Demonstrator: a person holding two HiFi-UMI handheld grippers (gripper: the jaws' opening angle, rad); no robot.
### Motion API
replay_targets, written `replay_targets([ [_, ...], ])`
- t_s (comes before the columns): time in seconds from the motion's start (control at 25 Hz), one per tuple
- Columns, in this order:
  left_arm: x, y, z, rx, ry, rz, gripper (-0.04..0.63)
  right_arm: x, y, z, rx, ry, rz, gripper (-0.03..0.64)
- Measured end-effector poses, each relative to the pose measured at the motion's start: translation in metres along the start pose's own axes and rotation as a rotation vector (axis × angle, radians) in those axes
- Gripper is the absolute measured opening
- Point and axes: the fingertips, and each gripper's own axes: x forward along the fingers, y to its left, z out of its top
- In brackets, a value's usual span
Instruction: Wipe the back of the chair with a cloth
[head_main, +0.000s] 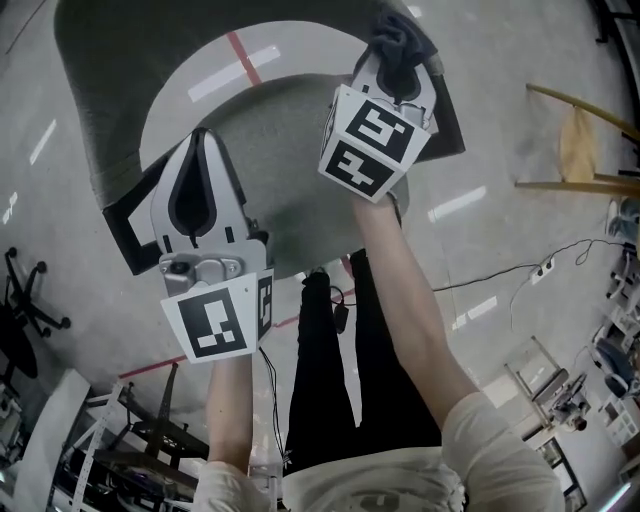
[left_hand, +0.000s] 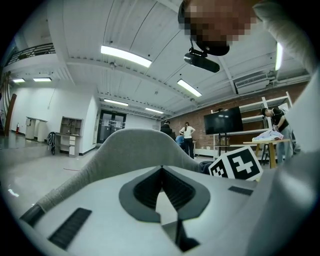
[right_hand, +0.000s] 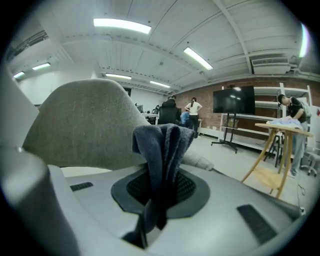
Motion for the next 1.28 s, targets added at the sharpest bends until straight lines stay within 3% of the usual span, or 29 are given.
replay_targets([
  [0.36,-0.015,-0.010,0.007,0.008,-0.010,-0.011,0.012,-0.017,-0.021,-0.011,0.015,0.027,-0.049,0.058],
  [0.68,-0.025,0.011,0.025,-0.002,-0.037,0.083,0.012,-0.018,-0.012,0.007,0.018,0.036,-0.042,0.058],
  [0.8,-0.031,0.017,0.052,0.010,-0.052,0.119,0.012,-0.027,0.000,0.044,0.031,0.011,0.009,0.058],
  [0.96,-0.036,0.041,0.123,0.025,-0.108,0.200,0.012,-0.049,0.039,0.135,0.063,-0.066,0.110,0.058],
  [1.12,-0.018,0.062,0.200,0.057,-0.195,0.268,0.012,-0.064,0.094,0.225,0.074,-0.143,0.293,0.058],
  [1.28,-0.052,0.055,0.268,0.044,-0.208,0.300,0.012,-0.142,0.120,0.284,0.015,-0.142,0.492,0.058],
])
